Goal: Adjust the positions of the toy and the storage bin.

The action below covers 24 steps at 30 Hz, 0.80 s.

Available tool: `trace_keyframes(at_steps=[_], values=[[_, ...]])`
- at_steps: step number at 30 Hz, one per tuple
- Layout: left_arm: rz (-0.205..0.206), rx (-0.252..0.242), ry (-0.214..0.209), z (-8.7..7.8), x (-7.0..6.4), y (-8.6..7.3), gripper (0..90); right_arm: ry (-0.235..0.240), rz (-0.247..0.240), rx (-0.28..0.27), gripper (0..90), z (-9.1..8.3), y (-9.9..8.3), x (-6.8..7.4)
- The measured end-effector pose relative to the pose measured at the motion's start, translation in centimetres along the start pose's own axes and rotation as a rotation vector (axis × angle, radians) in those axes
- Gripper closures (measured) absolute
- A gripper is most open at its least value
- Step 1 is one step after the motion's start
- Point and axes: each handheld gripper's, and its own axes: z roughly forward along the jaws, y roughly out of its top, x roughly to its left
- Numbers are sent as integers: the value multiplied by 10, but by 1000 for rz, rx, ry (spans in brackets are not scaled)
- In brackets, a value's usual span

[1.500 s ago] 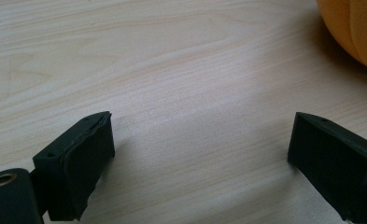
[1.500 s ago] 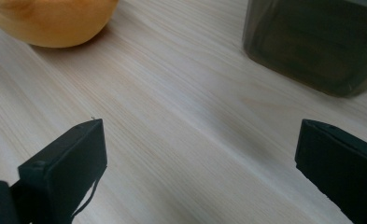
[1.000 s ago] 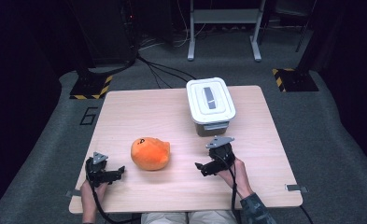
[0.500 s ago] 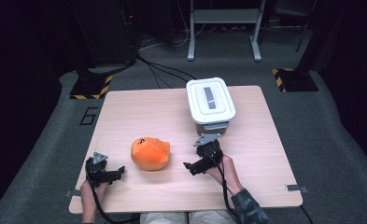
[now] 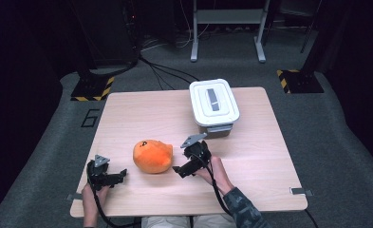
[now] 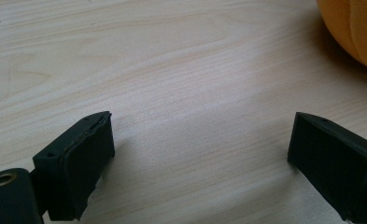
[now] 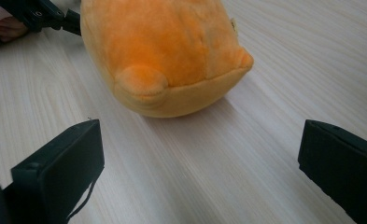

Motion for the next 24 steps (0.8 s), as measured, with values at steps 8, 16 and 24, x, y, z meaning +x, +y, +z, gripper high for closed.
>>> trace_keyframes(at_steps=[8,16,24], values=[[0,0,0,0,0,0,71,15,20,-4,0,12,8,5],[0,0,0,0,0,0,71,40,18,7,2,22,15,10],[1,0,0,0,0,0,71,48,-8,20,178,37,20,19]])
